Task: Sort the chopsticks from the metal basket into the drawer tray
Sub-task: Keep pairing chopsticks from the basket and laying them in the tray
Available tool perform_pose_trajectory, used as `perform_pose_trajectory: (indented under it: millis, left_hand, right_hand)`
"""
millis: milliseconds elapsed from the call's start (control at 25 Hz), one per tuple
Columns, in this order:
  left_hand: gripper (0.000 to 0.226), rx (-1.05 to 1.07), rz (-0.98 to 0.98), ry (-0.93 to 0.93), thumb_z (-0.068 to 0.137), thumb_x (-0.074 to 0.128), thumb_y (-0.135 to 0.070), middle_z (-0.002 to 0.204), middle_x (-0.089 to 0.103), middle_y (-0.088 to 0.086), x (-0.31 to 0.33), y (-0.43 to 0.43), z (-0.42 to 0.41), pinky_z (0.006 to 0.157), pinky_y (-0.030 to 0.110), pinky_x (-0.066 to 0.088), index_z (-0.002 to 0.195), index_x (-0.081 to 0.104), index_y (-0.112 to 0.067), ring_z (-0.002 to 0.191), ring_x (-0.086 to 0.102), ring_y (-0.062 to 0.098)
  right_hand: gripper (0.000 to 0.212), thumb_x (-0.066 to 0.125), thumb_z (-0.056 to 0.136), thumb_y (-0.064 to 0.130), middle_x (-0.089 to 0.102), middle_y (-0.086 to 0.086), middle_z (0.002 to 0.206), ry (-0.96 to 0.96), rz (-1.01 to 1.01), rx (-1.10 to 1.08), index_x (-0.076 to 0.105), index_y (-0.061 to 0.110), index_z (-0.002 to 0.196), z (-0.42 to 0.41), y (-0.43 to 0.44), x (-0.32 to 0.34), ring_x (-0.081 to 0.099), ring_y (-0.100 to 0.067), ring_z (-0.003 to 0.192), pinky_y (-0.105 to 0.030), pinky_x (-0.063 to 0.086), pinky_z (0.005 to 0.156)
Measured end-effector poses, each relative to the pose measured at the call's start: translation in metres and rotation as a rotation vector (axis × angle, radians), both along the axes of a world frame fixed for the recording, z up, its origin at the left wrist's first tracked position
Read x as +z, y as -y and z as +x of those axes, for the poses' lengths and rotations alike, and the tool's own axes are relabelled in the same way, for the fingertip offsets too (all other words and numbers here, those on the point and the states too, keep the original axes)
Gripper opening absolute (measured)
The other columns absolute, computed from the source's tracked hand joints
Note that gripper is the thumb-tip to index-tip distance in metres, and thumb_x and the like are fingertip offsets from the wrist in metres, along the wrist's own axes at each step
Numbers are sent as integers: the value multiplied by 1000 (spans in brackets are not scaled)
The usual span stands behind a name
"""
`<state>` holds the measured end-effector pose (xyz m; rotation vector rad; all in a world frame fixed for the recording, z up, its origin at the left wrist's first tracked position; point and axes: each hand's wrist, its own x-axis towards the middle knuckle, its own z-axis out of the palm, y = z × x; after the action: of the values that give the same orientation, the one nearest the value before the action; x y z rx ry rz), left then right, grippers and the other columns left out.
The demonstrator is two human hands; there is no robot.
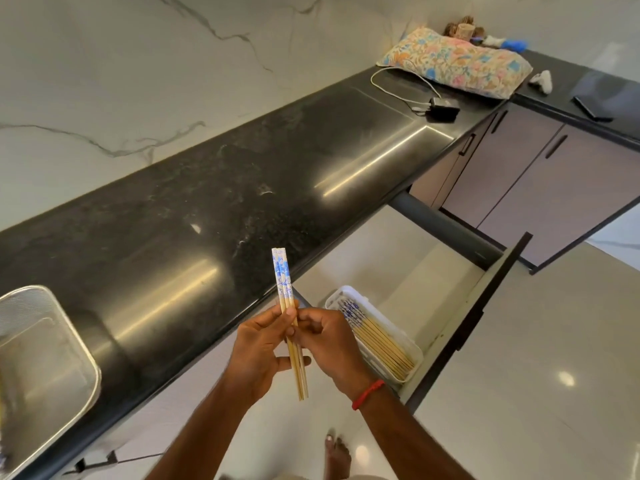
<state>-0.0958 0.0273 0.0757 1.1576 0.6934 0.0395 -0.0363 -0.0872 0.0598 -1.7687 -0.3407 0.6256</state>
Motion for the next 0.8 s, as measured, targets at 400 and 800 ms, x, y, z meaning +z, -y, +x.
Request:
perform_pose_trajectory:
  millis: [400,800]
  left_hand:
    - [48,-51,-59,-110,80,65,-48,136,61,-1,-27,36,30,100,50,49,123,64,-26,127,54,26]
    - [30,23,41,-272,101,47,-35,114,74,6,-47,36,35,96,44,54,112,68,-16,107,70,28]
  right_hand:
    - [14,73,83,21,76,5,78,124,-191,-104,77,30,92,85,71,-43,72,-12,76,-30,59,72]
    - [28,66,78,10,57,-8,53,177,-670,61,53,7,53,131,97,-146,53,-27,54,-32,45,53]
